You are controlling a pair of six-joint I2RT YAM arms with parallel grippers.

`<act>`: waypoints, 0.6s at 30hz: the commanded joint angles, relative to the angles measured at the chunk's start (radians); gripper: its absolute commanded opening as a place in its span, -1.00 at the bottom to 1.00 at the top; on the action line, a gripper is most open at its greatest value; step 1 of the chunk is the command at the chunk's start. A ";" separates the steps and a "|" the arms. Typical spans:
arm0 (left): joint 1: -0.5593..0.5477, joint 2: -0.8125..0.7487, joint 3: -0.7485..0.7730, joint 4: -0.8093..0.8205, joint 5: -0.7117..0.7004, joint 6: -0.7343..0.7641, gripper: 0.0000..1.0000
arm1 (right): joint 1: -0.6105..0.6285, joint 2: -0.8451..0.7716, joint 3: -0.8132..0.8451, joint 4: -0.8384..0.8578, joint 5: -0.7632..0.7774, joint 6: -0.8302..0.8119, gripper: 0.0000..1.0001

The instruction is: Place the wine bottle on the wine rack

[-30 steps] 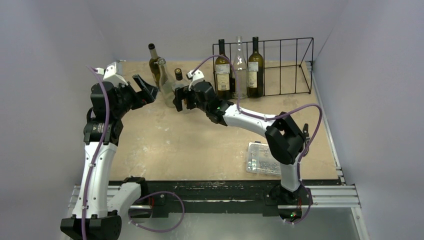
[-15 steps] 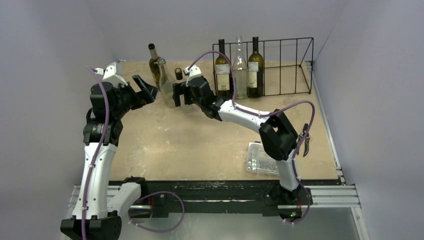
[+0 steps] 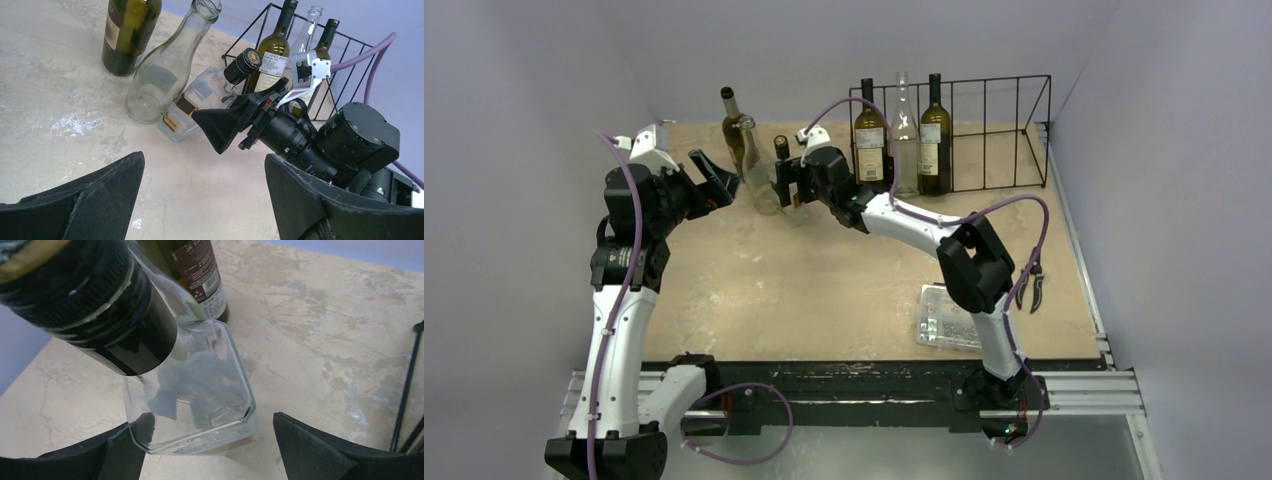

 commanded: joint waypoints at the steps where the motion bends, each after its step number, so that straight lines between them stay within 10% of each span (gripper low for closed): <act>1: -0.001 -0.005 0.035 0.020 0.002 0.021 0.81 | -0.039 0.001 0.018 0.067 -0.091 0.020 0.84; 18: 0.011 0.002 0.034 0.023 0.014 0.013 0.81 | -0.050 0.031 0.005 0.120 -0.171 -0.007 0.76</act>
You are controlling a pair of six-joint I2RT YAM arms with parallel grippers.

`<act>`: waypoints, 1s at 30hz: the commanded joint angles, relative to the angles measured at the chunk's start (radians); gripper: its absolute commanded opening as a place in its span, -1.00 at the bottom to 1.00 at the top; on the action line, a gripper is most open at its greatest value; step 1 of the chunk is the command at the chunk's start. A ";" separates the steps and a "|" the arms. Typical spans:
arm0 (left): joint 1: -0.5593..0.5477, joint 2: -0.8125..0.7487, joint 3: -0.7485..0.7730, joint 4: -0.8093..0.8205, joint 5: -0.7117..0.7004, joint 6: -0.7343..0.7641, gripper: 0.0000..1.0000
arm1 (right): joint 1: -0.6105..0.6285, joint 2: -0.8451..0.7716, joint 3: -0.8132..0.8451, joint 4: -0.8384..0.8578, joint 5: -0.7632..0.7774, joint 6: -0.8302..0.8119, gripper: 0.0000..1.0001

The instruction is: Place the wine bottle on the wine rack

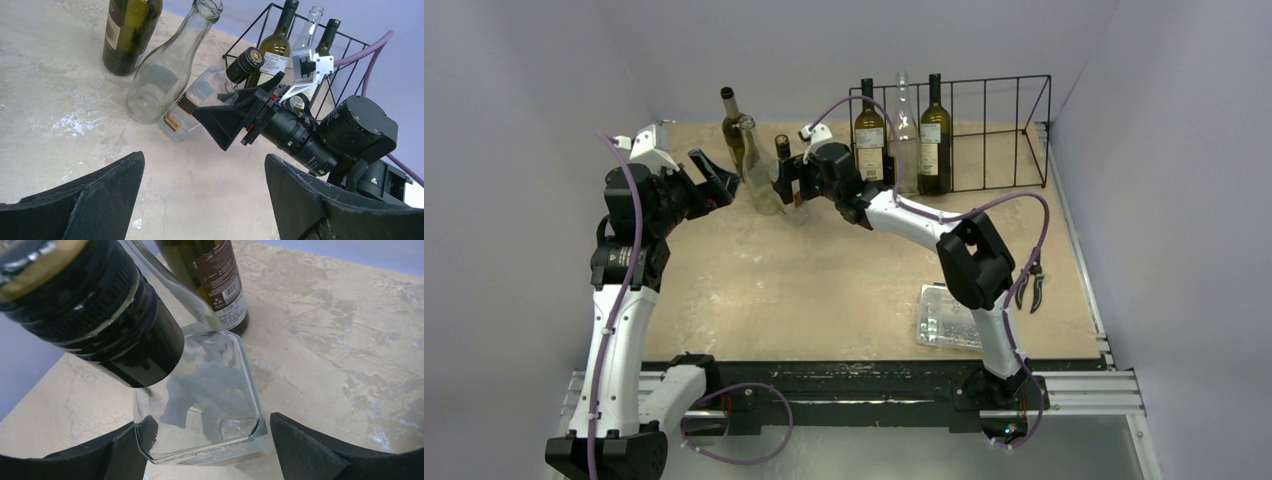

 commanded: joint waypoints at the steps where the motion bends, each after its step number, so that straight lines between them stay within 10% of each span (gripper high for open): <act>1: 0.010 -0.001 0.034 0.021 0.012 0.014 0.80 | -0.004 0.015 0.013 0.052 -0.015 -0.013 0.73; 18: 0.011 0.003 0.028 0.026 0.002 0.017 0.81 | -0.013 -0.061 -0.065 0.086 -0.020 0.041 -0.24; 30: 0.012 -0.002 0.025 0.031 0.016 0.007 0.80 | -0.120 -0.338 -0.365 0.193 -0.065 0.144 -0.55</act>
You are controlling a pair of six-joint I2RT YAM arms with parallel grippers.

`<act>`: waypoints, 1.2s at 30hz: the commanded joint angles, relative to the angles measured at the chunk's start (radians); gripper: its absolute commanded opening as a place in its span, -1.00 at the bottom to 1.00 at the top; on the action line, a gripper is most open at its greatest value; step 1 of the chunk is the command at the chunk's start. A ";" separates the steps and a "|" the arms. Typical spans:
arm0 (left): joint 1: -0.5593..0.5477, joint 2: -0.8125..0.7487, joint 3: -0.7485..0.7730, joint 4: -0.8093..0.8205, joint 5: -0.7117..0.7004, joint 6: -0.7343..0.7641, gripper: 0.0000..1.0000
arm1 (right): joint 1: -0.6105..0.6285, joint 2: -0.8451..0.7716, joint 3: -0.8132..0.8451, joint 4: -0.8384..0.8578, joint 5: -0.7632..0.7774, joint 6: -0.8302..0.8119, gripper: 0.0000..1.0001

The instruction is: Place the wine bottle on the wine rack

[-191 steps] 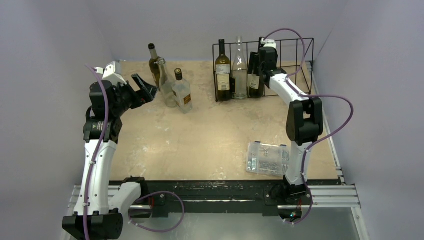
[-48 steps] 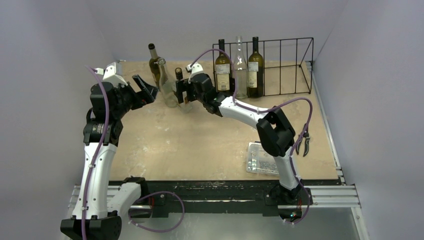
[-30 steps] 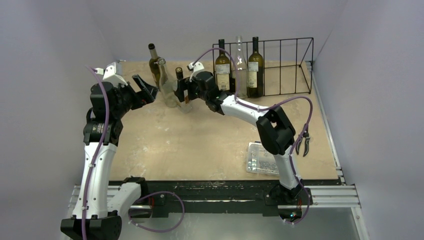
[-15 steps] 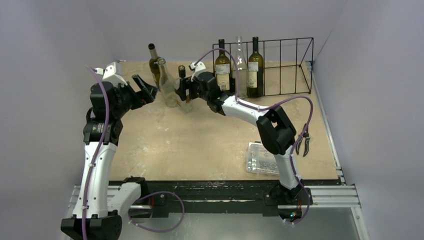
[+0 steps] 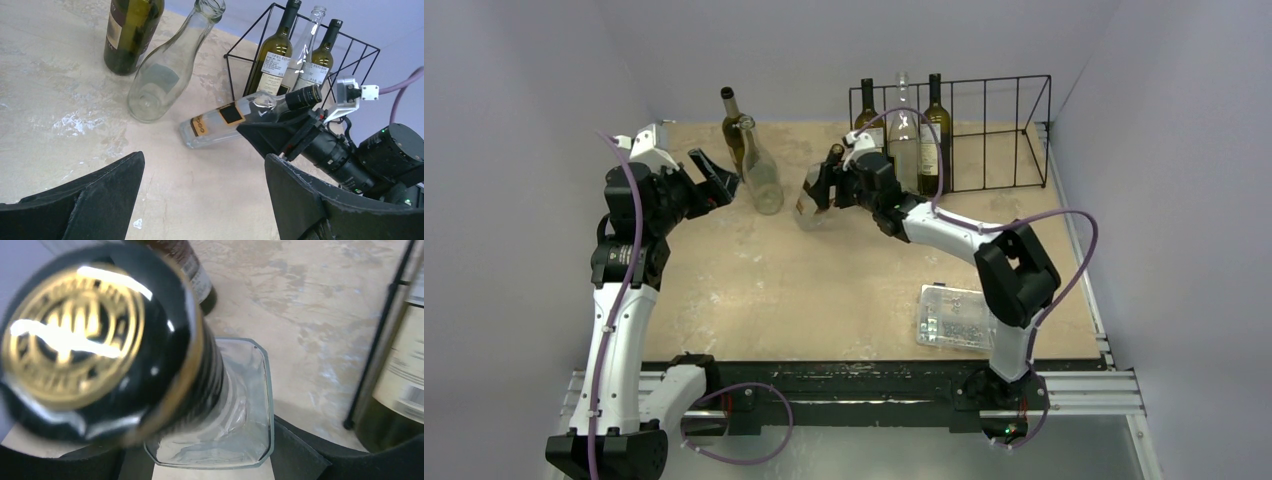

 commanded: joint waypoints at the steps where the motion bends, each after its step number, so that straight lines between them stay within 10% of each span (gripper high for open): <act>1: 0.007 -0.007 0.028 0.028 0.015 0.006 0.80 | -0.064 -0.133 -0.062 0.096 -0.020 0.053 -0.59; 12: 0.006 -0.017 0.024 0.032 0.013 0.007 0.80 | -0.173 -0.321 -0.265 0.093 -0.013 0.065 -0.99; 36: 0.007 -0.005 0.023 0.037 0.036 -0.004 0.80 | -0.396 -0.643 -0.392 -0.120 0.151 -0.050 -1.00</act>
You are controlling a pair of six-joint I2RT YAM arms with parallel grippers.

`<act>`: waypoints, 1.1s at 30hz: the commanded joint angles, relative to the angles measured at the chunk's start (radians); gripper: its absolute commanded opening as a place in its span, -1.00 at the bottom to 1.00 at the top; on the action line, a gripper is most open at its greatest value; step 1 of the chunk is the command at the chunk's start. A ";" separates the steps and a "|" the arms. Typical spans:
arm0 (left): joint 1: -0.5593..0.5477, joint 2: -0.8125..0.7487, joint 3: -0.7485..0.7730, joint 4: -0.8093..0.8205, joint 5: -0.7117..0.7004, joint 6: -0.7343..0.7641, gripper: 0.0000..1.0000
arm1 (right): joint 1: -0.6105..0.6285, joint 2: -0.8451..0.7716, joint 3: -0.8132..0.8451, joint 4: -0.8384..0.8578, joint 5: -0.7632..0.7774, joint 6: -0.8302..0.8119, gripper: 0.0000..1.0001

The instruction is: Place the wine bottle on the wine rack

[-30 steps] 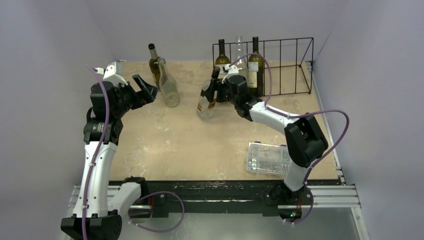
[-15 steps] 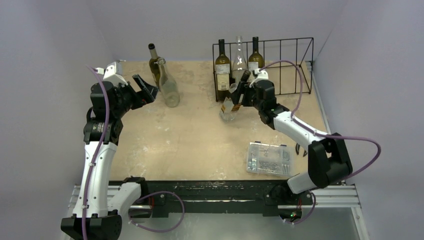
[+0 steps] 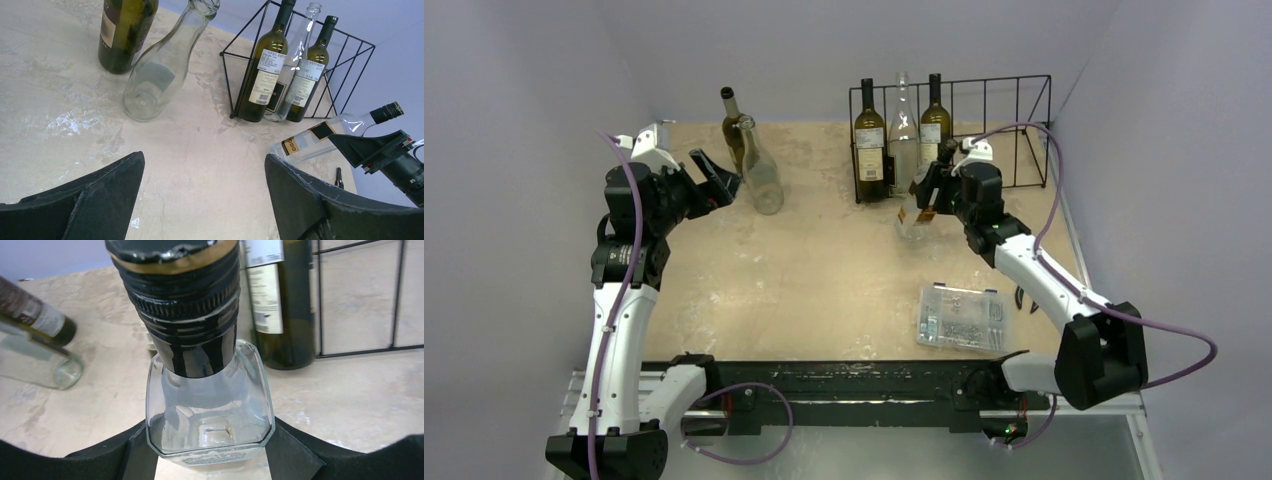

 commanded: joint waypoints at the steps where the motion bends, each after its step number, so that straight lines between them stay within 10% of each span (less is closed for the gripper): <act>1: 0.007 -0.001 0.029 0.028 0.016 -0.003 0.80 | -0.039 -0.064 0.049 0.076 0.070 -0.033 -1.00; 33: 0.004 -0.026 0.029 0.028 0.008 -0.001 0.80 | -0.153 0.207 0.513 -0.184 0.470 -0.139 -1.00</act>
